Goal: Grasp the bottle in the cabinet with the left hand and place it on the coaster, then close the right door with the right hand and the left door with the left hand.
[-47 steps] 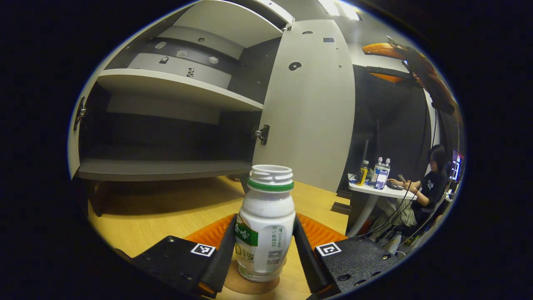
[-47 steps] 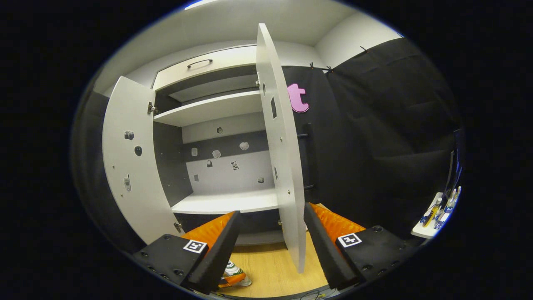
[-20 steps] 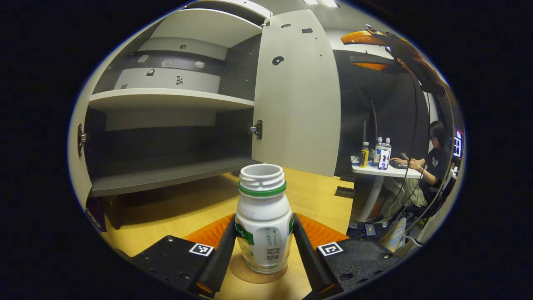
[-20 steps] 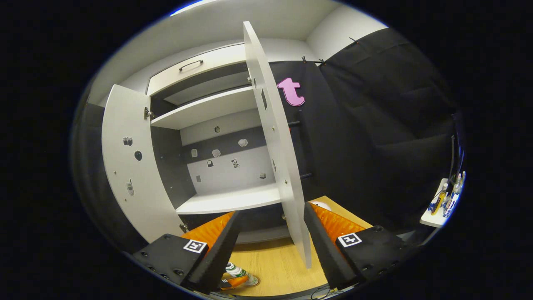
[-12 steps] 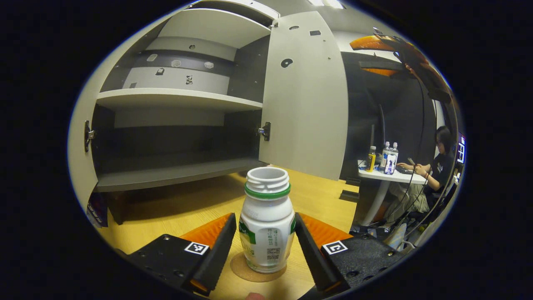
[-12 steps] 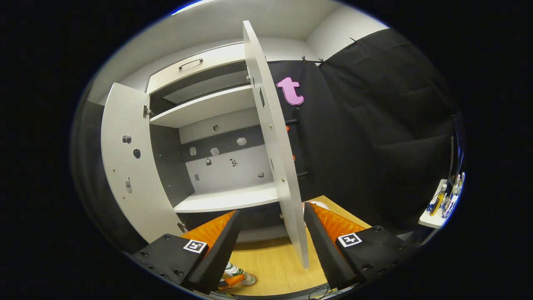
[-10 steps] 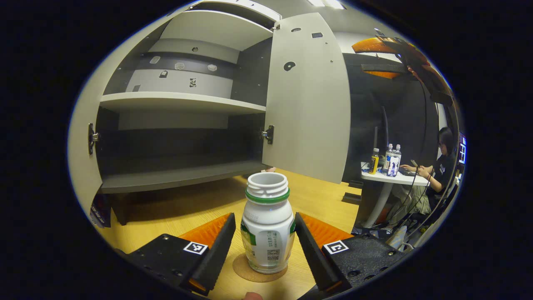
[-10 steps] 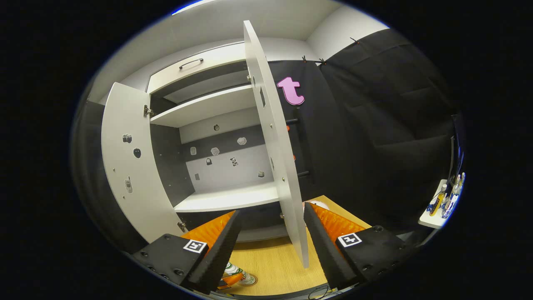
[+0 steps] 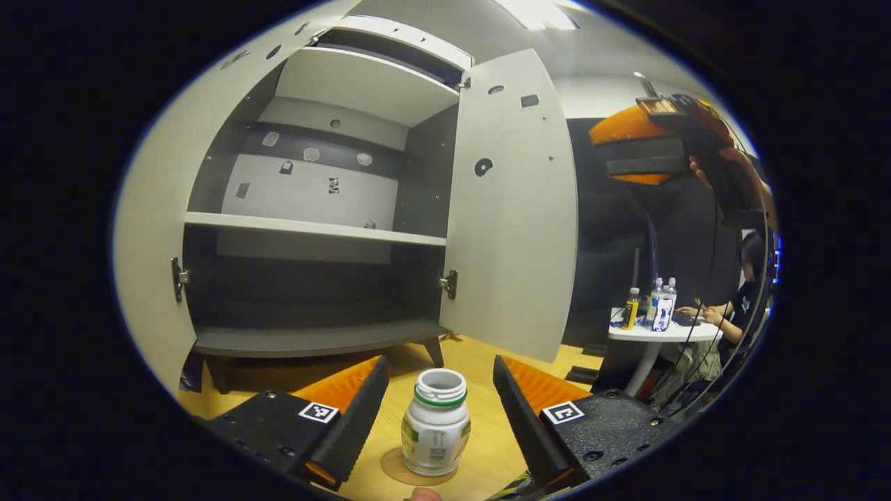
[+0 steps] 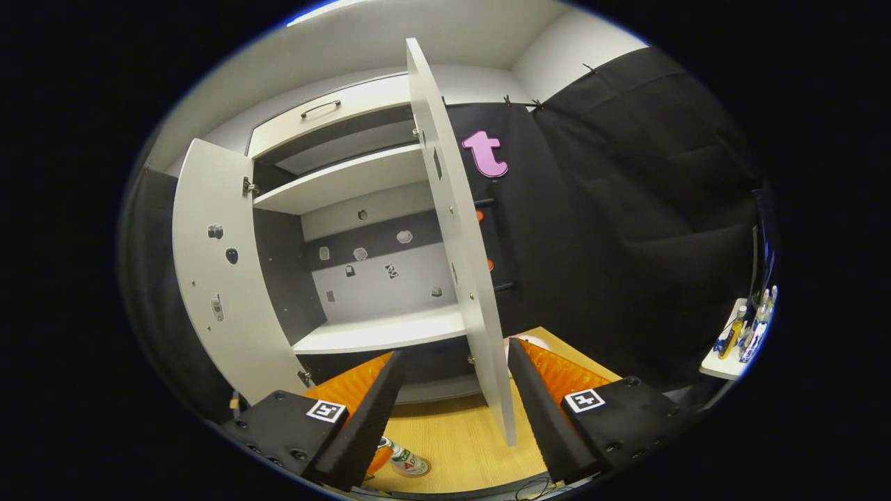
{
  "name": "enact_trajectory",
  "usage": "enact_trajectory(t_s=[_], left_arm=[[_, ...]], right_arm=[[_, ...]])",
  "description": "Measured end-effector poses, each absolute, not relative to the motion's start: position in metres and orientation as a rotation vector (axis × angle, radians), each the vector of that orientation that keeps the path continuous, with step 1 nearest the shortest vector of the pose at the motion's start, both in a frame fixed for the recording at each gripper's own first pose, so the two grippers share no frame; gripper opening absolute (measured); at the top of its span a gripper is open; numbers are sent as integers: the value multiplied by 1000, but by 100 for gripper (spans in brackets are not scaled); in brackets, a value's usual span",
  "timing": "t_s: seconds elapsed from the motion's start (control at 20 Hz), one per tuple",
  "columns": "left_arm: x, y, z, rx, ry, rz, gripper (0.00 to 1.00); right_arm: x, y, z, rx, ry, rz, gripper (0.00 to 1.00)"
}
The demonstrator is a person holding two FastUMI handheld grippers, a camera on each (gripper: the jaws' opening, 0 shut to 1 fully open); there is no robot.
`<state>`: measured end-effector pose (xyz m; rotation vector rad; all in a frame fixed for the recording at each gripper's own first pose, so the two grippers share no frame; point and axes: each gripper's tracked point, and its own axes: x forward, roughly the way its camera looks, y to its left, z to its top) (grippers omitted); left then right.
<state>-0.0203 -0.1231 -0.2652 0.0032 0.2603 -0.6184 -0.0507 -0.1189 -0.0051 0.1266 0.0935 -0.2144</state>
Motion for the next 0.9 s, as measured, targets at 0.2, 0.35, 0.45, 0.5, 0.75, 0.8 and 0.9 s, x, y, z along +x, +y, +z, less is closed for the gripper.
enact_trajectory(t_s=[0.2,0.35,0.45,0.5,0.75,0.8,0.9], left_arm=[[-6,-121,-186,-49,162,-539,91],[8,-109,-125,-84,112,-442,91],[17,-99,-89,-83,69,-370,92],[20,-93,-72,-69,43,-336,92],[19,-69,2,45,-83,-231,91],[18,-64,7,44,-77,-204,91],[23,-46,6,10,-33,-135,91]], right_arm=[[-58,-124,-2,114,73,-226,99],[-61,-130,8,108,35,-225,98],[-63,-135,21,91,-5,-217,98],[-63,-141,28,79,-21,-222,98],[-60,-192,79,17,-113,-286,98],[-57,-209,92,-19,-125,-318,98],[-50,-242,105,-63,-107,-386,98]])
